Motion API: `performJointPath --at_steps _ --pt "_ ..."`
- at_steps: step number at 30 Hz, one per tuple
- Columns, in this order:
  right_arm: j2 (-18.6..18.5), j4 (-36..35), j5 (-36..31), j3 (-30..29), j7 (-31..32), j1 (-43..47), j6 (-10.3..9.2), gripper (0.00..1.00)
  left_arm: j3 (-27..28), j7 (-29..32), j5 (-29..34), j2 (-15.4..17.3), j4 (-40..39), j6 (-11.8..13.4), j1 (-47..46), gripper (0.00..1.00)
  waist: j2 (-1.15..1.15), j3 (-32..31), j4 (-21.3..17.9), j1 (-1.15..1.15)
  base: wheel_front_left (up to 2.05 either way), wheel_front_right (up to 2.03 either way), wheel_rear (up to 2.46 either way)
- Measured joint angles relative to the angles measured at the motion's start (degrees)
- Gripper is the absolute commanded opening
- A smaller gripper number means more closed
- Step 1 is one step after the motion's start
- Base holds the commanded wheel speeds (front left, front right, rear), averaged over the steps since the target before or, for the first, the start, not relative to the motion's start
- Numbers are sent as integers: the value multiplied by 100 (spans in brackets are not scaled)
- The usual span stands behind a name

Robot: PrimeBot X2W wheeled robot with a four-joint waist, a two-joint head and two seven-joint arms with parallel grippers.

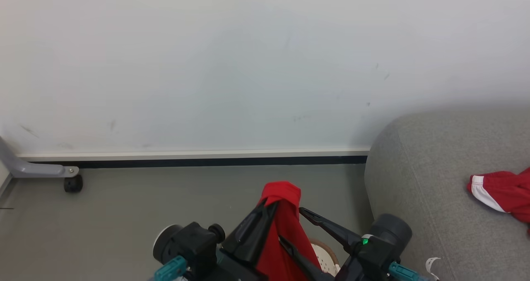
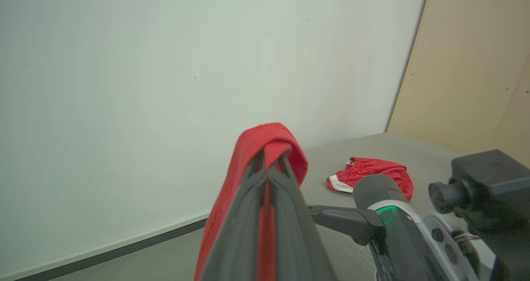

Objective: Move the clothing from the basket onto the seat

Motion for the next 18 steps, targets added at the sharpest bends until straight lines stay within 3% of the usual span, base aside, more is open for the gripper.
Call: performJointPath --at_steps 4,6,11,12,14,15,18 --pt "-24 -64 29 3 0 5 0 100 -100 221 -57 47 -275 0 109 0 0 -96 61 0 0 0 0" --pt "-58 -65 112 169 0 -5 0 0 -141 326 -121 64 -322 -2 141 0 0 -118 70 1 0 0 0" --pt "12 -143 413 249 1 4 1 0 -44 464 -236 170 -461 58 248 0 0 -136 3 1 0 0 0" --pt "18 -149 449 219 0 2 0 0 -15 488 -242 168 -467 79 248 10 1 -141 -18 1 0 0 0" --pt "14 -170 497 182 1 2 1 0 49 494 -252 198 -466 108 266 80 0 -156 -67 1 0 0 0" --pt "12 -183 522 164 1 2 0 0 81 494 -258 211 -457 110 284 100 0 -165 -96 1 0 0 0" --pt "-29 -200 565 44 1 2 0 0 170 490 -265 315 -347 110 301 100 0 -209 -196 1 0 0 0"
